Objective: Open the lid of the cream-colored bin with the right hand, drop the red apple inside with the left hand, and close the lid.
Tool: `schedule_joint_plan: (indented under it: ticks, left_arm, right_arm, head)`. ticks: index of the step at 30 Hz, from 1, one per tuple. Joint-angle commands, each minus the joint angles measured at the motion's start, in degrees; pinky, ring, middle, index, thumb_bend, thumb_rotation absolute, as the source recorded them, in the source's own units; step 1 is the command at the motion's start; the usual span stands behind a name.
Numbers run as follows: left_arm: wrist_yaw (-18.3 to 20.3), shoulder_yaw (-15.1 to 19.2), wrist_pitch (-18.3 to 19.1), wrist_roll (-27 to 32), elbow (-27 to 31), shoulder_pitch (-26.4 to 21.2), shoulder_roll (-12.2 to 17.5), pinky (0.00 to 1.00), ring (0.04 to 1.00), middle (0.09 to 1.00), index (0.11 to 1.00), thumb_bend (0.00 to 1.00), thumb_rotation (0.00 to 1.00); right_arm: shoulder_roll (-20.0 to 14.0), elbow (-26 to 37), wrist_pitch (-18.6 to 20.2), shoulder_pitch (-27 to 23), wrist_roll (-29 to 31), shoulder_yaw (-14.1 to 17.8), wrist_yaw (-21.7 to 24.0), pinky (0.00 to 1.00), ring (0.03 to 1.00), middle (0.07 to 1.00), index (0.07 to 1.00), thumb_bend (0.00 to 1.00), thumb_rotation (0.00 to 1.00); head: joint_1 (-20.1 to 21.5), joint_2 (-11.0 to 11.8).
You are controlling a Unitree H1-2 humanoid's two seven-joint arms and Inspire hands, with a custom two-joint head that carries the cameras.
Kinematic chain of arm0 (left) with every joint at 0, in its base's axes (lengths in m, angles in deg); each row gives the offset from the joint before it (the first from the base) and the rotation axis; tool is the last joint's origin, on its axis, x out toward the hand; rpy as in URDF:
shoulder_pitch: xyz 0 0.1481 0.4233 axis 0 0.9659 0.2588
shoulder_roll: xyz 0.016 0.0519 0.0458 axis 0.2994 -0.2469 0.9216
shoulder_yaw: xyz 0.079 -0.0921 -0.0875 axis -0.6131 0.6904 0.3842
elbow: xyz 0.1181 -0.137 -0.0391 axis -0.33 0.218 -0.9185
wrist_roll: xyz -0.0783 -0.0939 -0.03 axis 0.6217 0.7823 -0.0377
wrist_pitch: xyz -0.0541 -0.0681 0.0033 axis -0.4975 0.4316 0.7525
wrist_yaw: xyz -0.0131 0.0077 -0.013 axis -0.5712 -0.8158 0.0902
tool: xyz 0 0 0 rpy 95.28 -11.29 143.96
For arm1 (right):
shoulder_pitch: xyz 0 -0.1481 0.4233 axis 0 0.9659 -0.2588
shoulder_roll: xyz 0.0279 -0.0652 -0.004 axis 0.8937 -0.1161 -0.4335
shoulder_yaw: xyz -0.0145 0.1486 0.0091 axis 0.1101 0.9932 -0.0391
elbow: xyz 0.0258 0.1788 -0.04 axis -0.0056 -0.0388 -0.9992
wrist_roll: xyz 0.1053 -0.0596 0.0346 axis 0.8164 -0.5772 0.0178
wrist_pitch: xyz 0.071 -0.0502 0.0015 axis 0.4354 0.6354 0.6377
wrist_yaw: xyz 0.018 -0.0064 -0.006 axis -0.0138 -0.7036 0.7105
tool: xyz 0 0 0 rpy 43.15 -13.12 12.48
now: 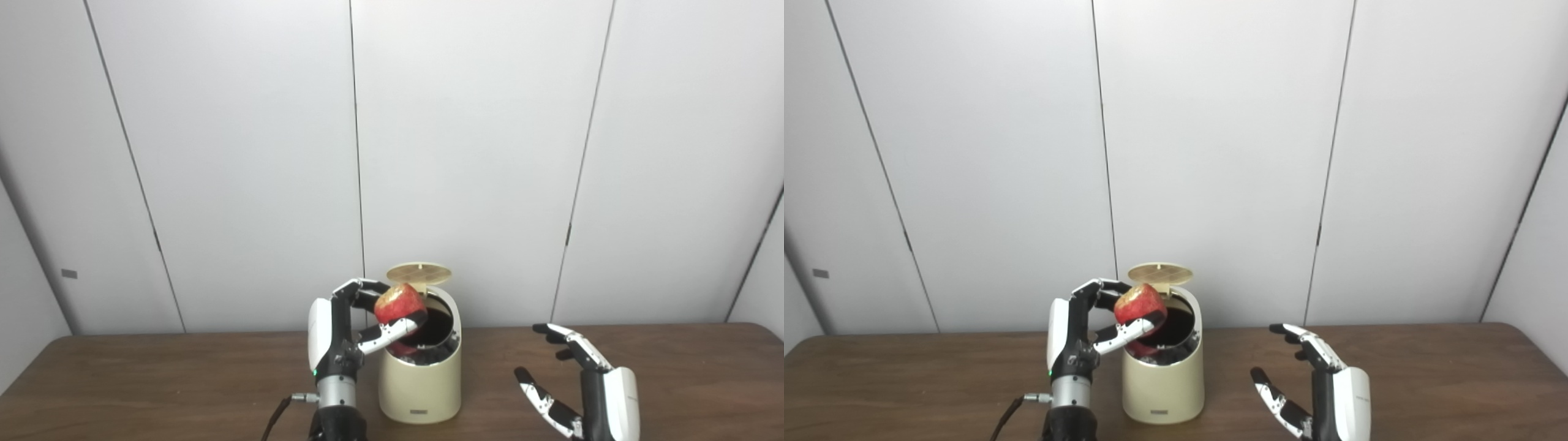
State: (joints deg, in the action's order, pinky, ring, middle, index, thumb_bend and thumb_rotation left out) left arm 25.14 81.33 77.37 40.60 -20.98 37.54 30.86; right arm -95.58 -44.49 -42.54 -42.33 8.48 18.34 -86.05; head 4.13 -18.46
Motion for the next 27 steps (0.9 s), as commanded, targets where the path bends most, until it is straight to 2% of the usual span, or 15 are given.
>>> schedule_joint_plan:
  ticks: [1, 2, 3, 5, 7, 12, 14, 16, 20, 24, 27]
  left_arm:
    - [2.55, -0.74, 0.52, 0.69, 1.66, -2.11, -0.35, 0.85, 0.524, 0.474, 0.487, 0.52, 0.06]
    - [3.01, -0.76, 0.87, 0.9, 1.89, -2.02, -0.32, 0.85, 0.526, 0.473, 0.486, 0.76, 0.17]
    - [3.31, -0.89, 1.23, 0.95, 2.09, -1.93, -0.26, 0.84, 0.53, 0.471, 0.487, 0.9, 0.28]
    - [3.75, -1.04, 1.8, 0.92, 2.43, -1.77, -0.16, 0.83, 0.53, 0.473, 0.494, 0.98, 0.38]
    - [4.19, -1.1, 2.23, 0.84, 2.7, -1.64, -0.06, 0.82, 0.531, 0.48, 0.501, 1.0, 0.42]
    - [4.82, -1.45, 3.03, 0.52, 2.89, -1.43, 0.18, 0.85, 0.558, 0.506, 0.522, 1.0, 0.46]
    - [5.1, -1.73, 3.46, 0.34, 3.08, -1.35, 0.3, 0.83, 0.567, 0.519, 0.532, 1.0, 0.47]
    - [5.45, -1.94, 3.96, 0.44, 3.35, -1.26, 0.35, 0.87, 0.589, 0.53, 0.541, 1.0, 0.47]
    - [6.14, -2.11, 4.8, 0.68, 3.98, -1.07, 0.47, 0.94, 0.608, 0.547, 0.555, 1.0, 0.47]
    - [6.18, -2.36, 5.15, 0.14, 4.4, -0.93, 0.7, 0.92, 0.555, 0.541, 0.558, 1.0, 0.45]
    - [6.28, -2.66, 5.18, -0.13, 4.61, -0.81, 0.91, 0.92, 0.555, 0.543, 0.559, 1.0, 0.42]
  right_arm:
    - [1.58, -6.27, -0.58, 5.5, -0.3, -1.22, -1.05, 0.54, 0.662, 0.694, 0.664, 0.28, 0.12]
    - [1.59, -6.26, -0.72, 5.49, -0.22, -1.23, -1.06, 0.53, 0.661, 0.693, 0.664, 0.28, 0.11]
    - [1.58, -6.2, -0.72, 5.49, -0.27, -1.26, -1.07, 0.53, 0.659, 0.692, 0.664, 0.28, 0.1]
    - [1.53, -6.04, -0.34, 5.51, -0.51, -1.35, -0.96, 0.53, 0.657, 0.691, 0.664, 0.28, 0.1]
    - [1.51, -6.02, -0.32, 5.5, -0.56, -1.41, -0.93, 0.53, 0.654, 0.691, 0.667, 0.28, 0.12]
    - [1.75, -5.38, -0.02, 5.75, -0.33, -1.38, -0.49, 0.52, 0.65, 0.692, 0.662, 0.27, 0.15]
    - [1.81, -5.12, 0.14, 5.86, -0.28, -1.39, -0.29, 0.52, 0.652, 0.692, 0.664, 0.27, 0.15]
    - [1.83, -4.95, 0.07, 5.89, -0.43, -1.47, -0.43, 0.52, 0.651, 0.69, 0.662, 0.28, 0.13]
    - [1.9, -4.42, 0.36, 6.07, -0.8, -1.66, -0.38, 0.52, 0.649, 0.687, 0.66, 0.27, 0.12]
    - [2.07, -3.95, 0.56, 6.27, -0.8, -1.77, -0.23, 0.52, 0.65, 0.689, 0.662, 0.28, 0.11]
    - [2.1, -3.76, 0.37, 6.4, -0.69, -1.88, -0.26, 0.52, 0.649, 0.689, 0.664, 0.28, 0.11]
  head:
    - [0.09, 0.07]
    - [0.09, 0.07]
    - [0.09, 0.07]
    - [0.17, -0.01]
    - [0.23, 0.01]
    - [0.19, 0.01]
    - [0.25, -0.12]
    - [0.27, -0.14]
    - [0.44, -0.35]
    - [0.59, -0.48]
    - [0.73, -0.63]
